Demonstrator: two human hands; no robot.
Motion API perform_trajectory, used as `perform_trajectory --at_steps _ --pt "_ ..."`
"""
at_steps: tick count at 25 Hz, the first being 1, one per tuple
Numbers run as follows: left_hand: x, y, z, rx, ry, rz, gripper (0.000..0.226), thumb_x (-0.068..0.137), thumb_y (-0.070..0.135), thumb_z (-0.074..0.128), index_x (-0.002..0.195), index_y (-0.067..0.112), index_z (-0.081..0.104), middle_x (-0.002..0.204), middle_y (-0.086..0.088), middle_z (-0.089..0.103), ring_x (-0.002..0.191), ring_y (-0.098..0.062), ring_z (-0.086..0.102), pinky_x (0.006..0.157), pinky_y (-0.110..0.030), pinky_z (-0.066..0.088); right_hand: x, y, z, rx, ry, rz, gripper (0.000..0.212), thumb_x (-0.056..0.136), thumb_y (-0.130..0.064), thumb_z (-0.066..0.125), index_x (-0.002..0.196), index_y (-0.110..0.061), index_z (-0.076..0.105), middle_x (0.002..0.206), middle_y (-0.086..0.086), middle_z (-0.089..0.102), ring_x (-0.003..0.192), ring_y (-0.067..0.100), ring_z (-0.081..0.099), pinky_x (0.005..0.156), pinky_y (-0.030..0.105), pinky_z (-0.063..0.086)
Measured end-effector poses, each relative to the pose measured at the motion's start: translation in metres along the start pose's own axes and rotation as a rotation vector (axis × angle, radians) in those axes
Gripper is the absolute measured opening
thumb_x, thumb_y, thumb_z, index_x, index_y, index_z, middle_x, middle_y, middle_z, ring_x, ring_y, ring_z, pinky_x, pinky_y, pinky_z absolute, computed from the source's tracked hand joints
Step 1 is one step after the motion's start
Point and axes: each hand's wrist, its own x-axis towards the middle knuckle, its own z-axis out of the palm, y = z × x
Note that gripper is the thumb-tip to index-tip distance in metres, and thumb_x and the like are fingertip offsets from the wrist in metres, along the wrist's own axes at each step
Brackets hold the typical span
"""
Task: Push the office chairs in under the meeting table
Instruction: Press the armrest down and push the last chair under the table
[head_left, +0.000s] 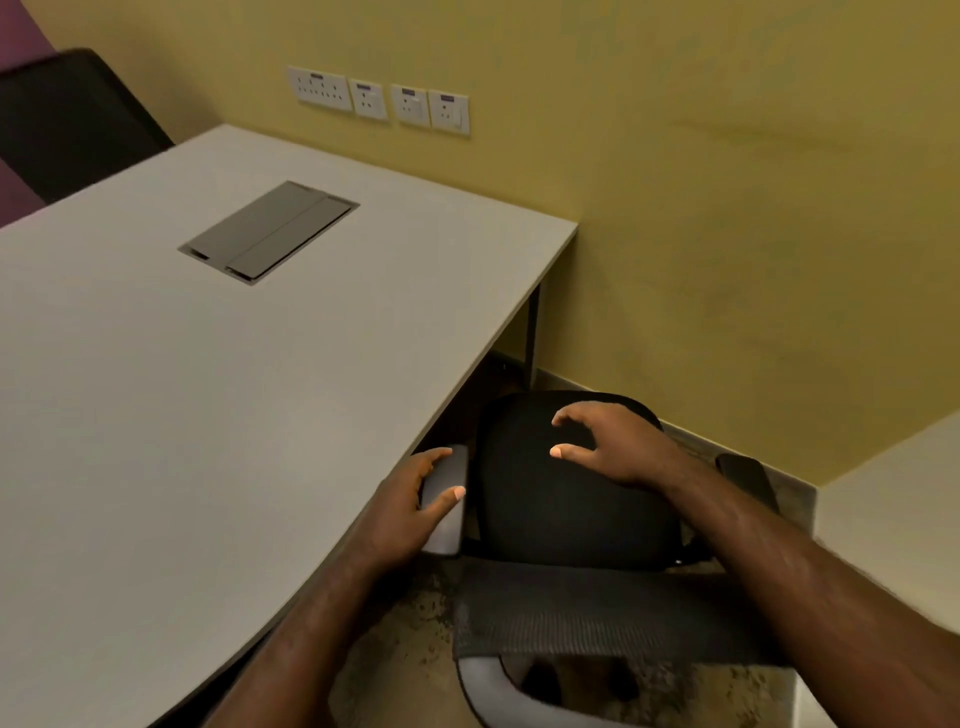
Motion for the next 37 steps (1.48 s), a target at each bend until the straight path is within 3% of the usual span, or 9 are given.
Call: perform_trajectory --at_steps 5,8,13,18,21,24,29,33,37 --pt "-0.055 0.047 -0.002 0.007 -0.12 0.164 0.036 0.09 0.04 0.064 0.126 0.038 0.056 0.122 0.024 0.056 0.114 0.009 0.049 0.093 -0.017 0.043 -0.104 -0.011 -0.022 0.067 0.158 0.046 0.039 0.084 -0.045 0.068 0.12 -0.03 0.06 0.119 -0.011 0.061 0.105 0.004 0.054 0.081 0.025 0.046" --pt "-0.097 0.073 0.007 0.028 -0.181 0.275 0.029 0.09 0.043 0.062 0.12 0.04 0.06 0.111 0.029 0.057 0.105 0.011 0.052 0.08 -0.008 0.044 -0.17 -0.019 -0.023 0.046 0.203 0.072 0.015 0.084 -0.047 0.067 0.09 -0.035 0.061 0.096 -0.013 0.063 0.085 0.004 0.056 0.074 0.029 0.05" --pt "-0.133 0.105 0.035 0.247 -0.263 0.465 0.03 0.088 0.062 0.051 0.106 0.04 0.061 0.096 0.025 0.058 0.097 0.004 0.049 0.079 -0.018 0.045 -0.254 -0.012 -0.026 -0.03 0.264 0.155 0.045 0.073 -0.071 0.057 0.059 -0.03 0.046 0.059 -0.008 0.05 0.054 0.008 0.046 0.052 0.029 0.041" --pt "-0.135 0.116 0.064 0.499 -0.446 0.456 0.062 0.076 0.084 0.041 0.112 0.036 0.057 0.103 0.019 0.06 0.093 0.002 0.05 0.077 -0.025 0.046 -0.307 0.021 -0.01 -0.091 0.223 0.221 0.064 0.062 -0.091 0.049 0.065 -0.028 0.058 0.063 -0.011 0.056 0.059 0.005 0.05 0.054 0.03 0.04" --pt "-0.132 0.116 0.077 0.678 -0.385 0.445 0.073 0.068 0.096 0.027 0.089 0.033 0.057 0.079 0.016 0.057 0.072 -0.003 0.05 0.061 -0.027 0.036 -0.31 0.035 0.004 -0.3 0.251 0.159 0.063 0.061 -0.093 0.05 0.064 -0.031 0.061 0.06 -0.016 0.054 0.058 0.005 0.051 0.054 0.027 0.037" --pt "-0.13 0.117 0.086 0.733 -0.309 0.431 0.079 0.063 0.101 0.017 0.072 0.031 0.051 0.061 0.015 0.046 0.058 -0.004 0.046 0.055 -0.03 0.032 -0.297 0.044 0.005 -0.398 0.259 0.183 0.044 0.054 -0.075 0.062 0.051 -0.036 0.043 0.048 -0.017 0.04 0.047 0.006 0.039 0.051 0.024 0.03" --pt "-0.125 0.126 0.101 0.746 -0.249 0.42 0.083 0.065 0.1 0.013 0.071 0.028 0.054 0.059 0.013 0.045 0.055 -0.006 0.044 0.054 -0.031 0.031 -0.28 0.068 -0.006 -0.466 0.209 0.171 0.037 0.047 -0.064 0.063 0.048 -0.033 0.044 0.046 -0.013 0.047 0.044 0.012 0.046 0.049 0.023 0.031" --pt "-0.11 0.133 0.106 0.745 -0.206 0.371 0.084 0.064 0.1 0.013 0.071 0.027 0.055 0.059 0.013 0.049 0.054 -0.005 0.047 0.054 -0.029 0.034 -0.253 0.082 -0.022 -0.484 0.268 0.093 0.039 0.047 -0.065 0.06 0.049 -0.036 0.035 0.044 -0.015 0.036 0.041 0.008 0.035 0.049 0.02 0.023" --pt "-0.086 0.139 0.106 0.76 -0.183 0.315 0.083 0.064 0.1 0.013 0.07 0.028 0.053 0.059 0.013 0.05 0.055 -0.004 0.048 0.054 -0.029 0.035 -0.221 0.099 -0.034 -0.523 0.225 0.051 0.037 0.051 -0.065 0.052 0.045 -0.029 0.05 0.043 -0.011 0.046 0.04 0.013 0.047 0.051 0.022 0.023"
